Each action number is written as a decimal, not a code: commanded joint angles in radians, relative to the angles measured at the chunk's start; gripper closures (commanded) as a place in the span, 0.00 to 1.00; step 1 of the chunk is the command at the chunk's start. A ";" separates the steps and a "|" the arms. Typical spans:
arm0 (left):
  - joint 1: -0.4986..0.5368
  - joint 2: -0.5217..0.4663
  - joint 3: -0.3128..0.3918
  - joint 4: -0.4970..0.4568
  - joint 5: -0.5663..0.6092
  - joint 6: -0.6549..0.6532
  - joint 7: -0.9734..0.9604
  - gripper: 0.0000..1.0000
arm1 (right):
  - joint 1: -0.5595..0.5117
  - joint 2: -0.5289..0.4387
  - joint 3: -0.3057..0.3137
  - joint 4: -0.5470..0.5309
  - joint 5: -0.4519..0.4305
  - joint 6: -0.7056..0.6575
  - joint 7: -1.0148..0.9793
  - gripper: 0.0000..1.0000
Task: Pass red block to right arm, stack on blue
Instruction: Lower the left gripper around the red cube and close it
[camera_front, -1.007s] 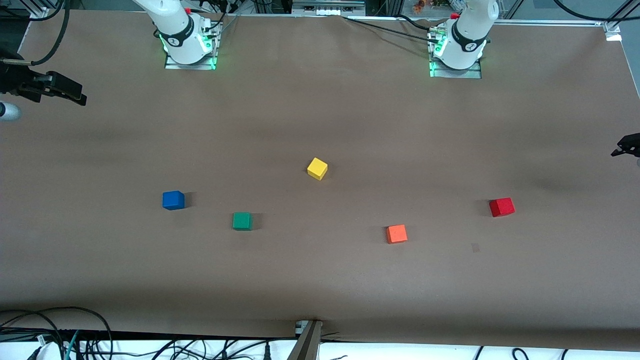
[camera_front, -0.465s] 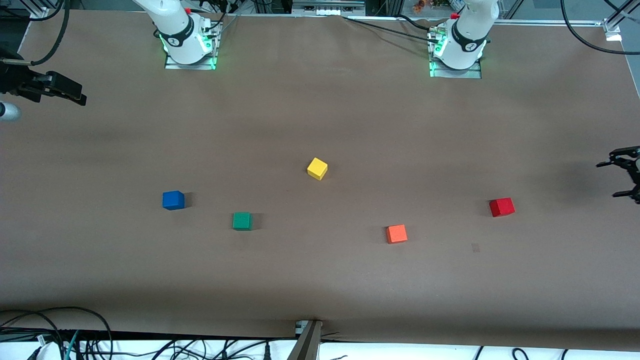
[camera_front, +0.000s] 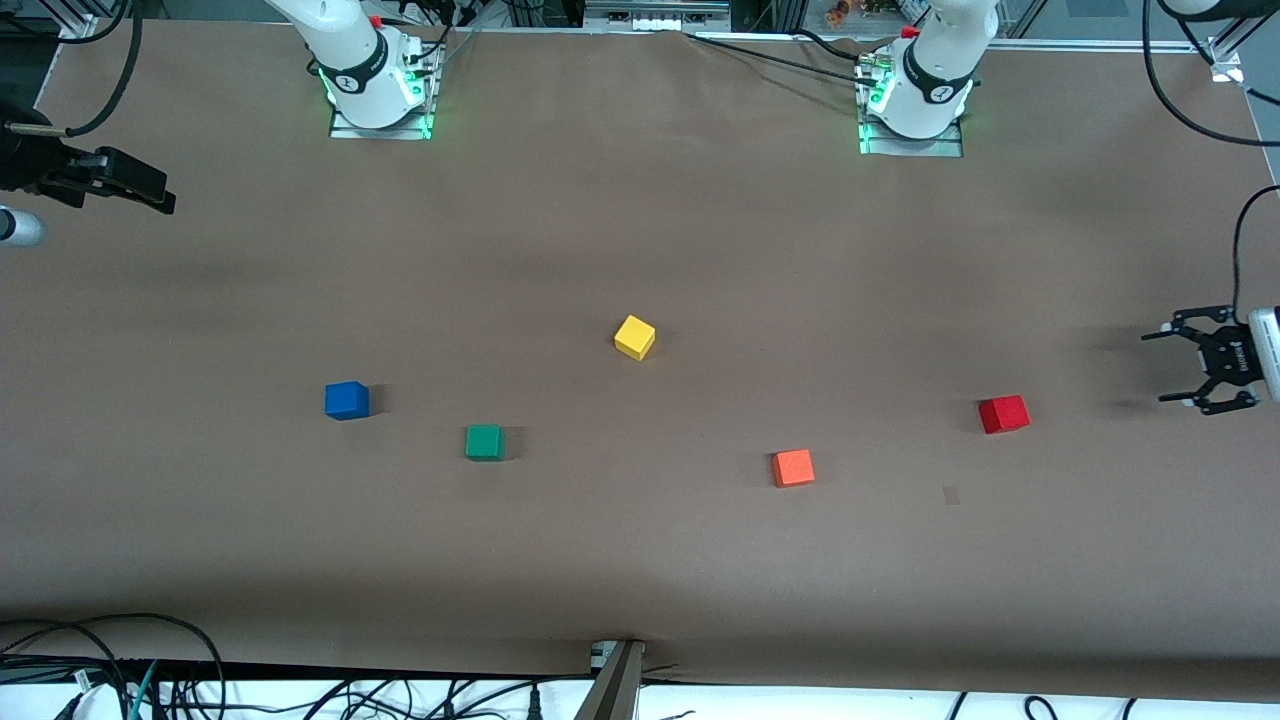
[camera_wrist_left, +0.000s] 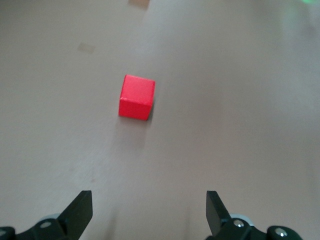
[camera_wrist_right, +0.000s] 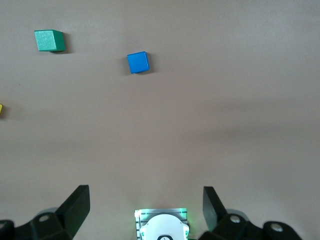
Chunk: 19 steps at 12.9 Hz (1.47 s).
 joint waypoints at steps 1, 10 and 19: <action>0.013 0.079 -0.015 0.043 -0.103 -0.031 0.110 0.00 | -0.003 -0.003 -0.001 0.004 0.003 0.001 0.001 0.00; 0.000 0.280 -0.053 0.063 -0.336 -0.042 0.360 0.00 | -0.003 -0.003 -0.001 0.004 0.003 0.001 0.001 0.00; -0.052 0.346 -0.108 0.093 -0.433 -0.034 0.408 0.00 | -0.003 -0.003 -0.001 0.004 0.003 0.001 0.001 0.00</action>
